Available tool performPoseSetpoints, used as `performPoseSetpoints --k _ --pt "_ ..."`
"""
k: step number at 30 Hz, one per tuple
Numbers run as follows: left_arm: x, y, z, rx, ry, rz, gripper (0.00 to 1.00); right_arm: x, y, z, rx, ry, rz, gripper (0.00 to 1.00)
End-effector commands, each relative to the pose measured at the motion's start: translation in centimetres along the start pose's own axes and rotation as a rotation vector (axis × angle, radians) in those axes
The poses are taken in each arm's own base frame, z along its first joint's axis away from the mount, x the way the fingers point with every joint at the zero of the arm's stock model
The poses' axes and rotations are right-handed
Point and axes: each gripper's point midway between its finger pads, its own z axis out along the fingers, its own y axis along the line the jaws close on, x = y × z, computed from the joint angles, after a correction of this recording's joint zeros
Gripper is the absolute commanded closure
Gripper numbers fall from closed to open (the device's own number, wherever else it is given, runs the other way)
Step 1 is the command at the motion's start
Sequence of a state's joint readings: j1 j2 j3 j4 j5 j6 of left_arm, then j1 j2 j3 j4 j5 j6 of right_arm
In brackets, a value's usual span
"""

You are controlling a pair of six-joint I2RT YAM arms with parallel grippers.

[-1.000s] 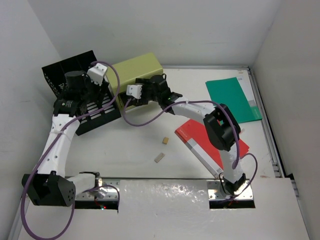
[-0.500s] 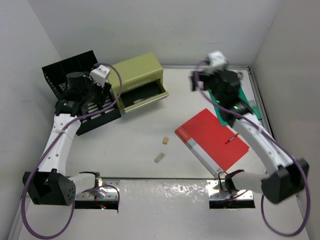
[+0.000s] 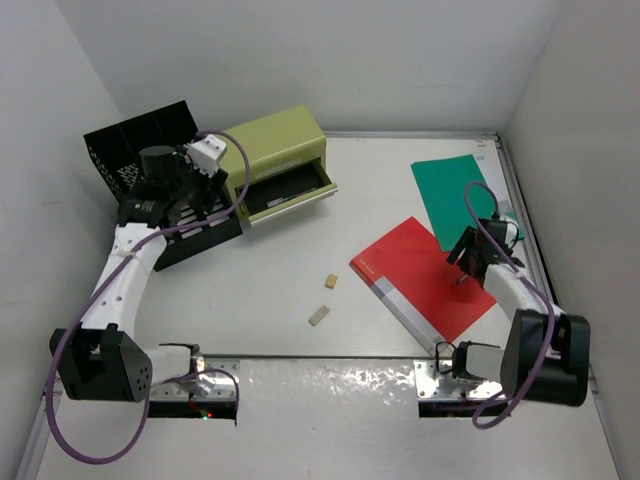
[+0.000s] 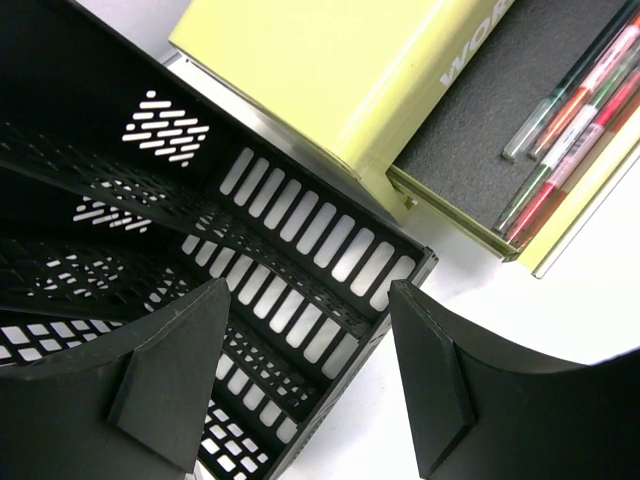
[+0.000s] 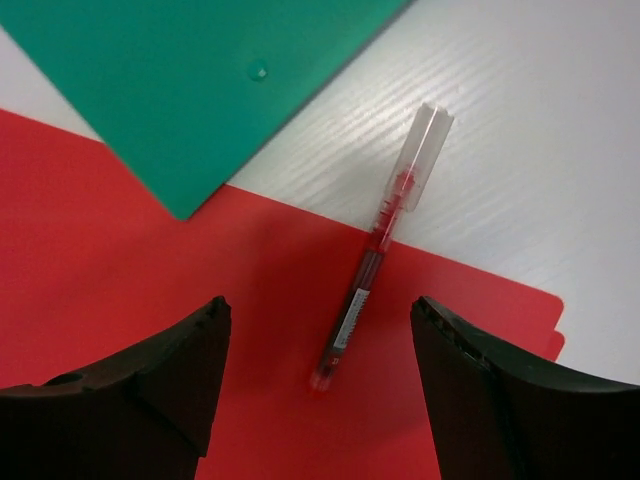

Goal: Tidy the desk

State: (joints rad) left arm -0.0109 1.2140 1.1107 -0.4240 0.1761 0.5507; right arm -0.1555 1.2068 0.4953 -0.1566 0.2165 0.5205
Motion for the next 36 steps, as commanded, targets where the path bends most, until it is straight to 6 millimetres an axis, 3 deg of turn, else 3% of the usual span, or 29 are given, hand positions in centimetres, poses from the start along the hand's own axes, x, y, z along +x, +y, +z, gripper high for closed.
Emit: performPoseSetpoints --k 1,6,10,11,14,15,16,19,23,25,26,28,30,31,32,33,34,35,36 --pt "-0.1 0.8 0.4 -0.03 -0.02 0.03 0.37 -1.4 0.5 0.9 0.015 -0.022 0.07 0.3" --pt "0.3 1.1 1.1 -0.033 -0.003 0.049 0.37 1.0 -1.0 2.9 0.091 0.059 0.059 0.33" --pt "0.1 1.0 0.9 -0.022 -0.004 0.055 0.37 2.5 -3.0 3.4 0.178 0.095 0.08 0.46" --pt "0.3 0.9 1.1 -0.017 0.002 0.054 0.37 2.7 -3.4 3.4 0.193 0.094 0.083 0.5" --pt "0.0 1.1 1.0 -0.024 -0.003 0.056 0.37 3.5 -4.0 3.2 0.201 0.091 0.104 0.77" --pt "-0.1 1.1 0.9 -0.02 -0.005 0.056 0.37 3.2 -3.9 3.1 0.187 0.065 0.114 0.93" --pt "-0.1 0.8 0.8 -0.003 -0.006 0.053 0.37 3.3 -3.8 2.9 0.178 0.063 0.117 1.0" --pt "0.1 1.5 0.5 -0.012 -0.007 0.041 0.37 3.7 -4.0 2.4 0.162 0.033 0.134 1.0" --pt "-0.6 1.7 -0.4 -0.021 -0.023 0.043 0.37 1.3 -3.0 1.1 0.094 -0.064 0.135 1.0" --pt "-1.0 1.8 -0.8 -0.021 -0.031 0.042 0.37 -1.2 -2.7 -0.3 0.07 -0.156 0.143 1.0" --pt "-1.2 2.0 -1.2 -0.03 -0.034 0.04 0.37 -3.4 -2.1 -1.6 0.038 -0.228 0.13 1.0" --pt "-1.3 1.9 -1.5 -0.024 -0.035 0.026 0.37 -5.2 -1.6 -2.9 0.007 -0.286 0.109 1.0" --pt "-1.4 1.6 -1.7 0.003 -0.032 0.018 0.37 -7.7 -0.3 -4.6 -0.053 -0.375 0.063 1.0" --pt "-1.4 1.5 -1.7 0.01 -0.031 0.01 0.37 -10.0 1.0 -6.1 -0.114 -0.464 0.057 1.0" --pt "-1.7 1.7 -1.9 0.009 -0.036 0.006 0.37 -11.0 2.7 -7.1 -0.184 -0.492 0.008 1.0" --pt "-1.7 1.7 -1.8 0.01 -0.033 -0.013 0.37 -13.5 6.1 -8.9 -0.278 -0.558 -0.044 1.0" --pt "-1.9 1.8 -1.8 0.004 -0.037 -0.023 0.37 -14.6 8.1 -10.8 -0.331 -0.599 -0.096 1.0" --pt "-2.2 2.2 -1.8 -0.004 -0.044 -0.029 0.37 -14.5 12.4 -11.8 -0.392 -0.629 -0.252 1.0" --pt "-2.3 2.4 -1.8 -0.013 -0.045 -0.043 0.37 -17.2 15.7 -15.0 -0.447 -0.722 -0.32 1.0"
